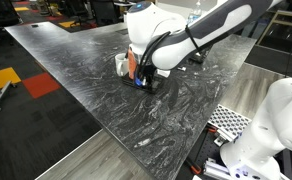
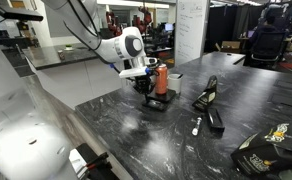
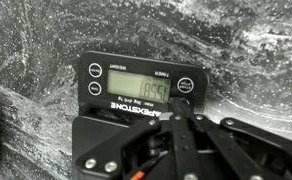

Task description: Turn on the scale

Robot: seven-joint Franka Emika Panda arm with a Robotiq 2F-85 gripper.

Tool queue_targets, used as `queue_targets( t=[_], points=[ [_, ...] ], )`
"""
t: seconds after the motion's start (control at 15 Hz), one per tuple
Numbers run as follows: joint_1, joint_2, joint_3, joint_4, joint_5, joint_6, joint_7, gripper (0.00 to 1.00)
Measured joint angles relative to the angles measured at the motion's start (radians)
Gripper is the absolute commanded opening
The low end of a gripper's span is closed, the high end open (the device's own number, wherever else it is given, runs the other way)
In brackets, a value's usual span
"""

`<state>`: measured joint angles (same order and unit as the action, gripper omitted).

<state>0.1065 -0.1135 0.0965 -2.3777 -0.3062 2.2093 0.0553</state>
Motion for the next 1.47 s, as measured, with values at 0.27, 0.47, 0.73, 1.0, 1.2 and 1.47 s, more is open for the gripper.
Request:
queue_targets(
  t=[0.27, 0.47, 0.73, 1.0, 1.2, 1.47],
  points=[
    [-0.003, -0.011, -0.014, -0.022, 0.03, 0.075, -0.001, 0.0],
    [-0.011, -0.04, -0.038, -0.075, 0.093, 0.189, -0.018, 0.0],
    [-0.014, -0.08, -0.066, -0.148, 0.178, 0.316, -0.067, 0.0],
    [-0.013, -0.099, -0.082, -0.176, 0.251, 0.353, -0.155, 0.0],
    [-0.008, -0.106, -0.071, -0.145, 0.252, 0.232, -0.181, 0.0],
    [0.013, -0.167, -0.042, -0.064, 0.252, -0.063, -0.187, 0.0]
  ],
)
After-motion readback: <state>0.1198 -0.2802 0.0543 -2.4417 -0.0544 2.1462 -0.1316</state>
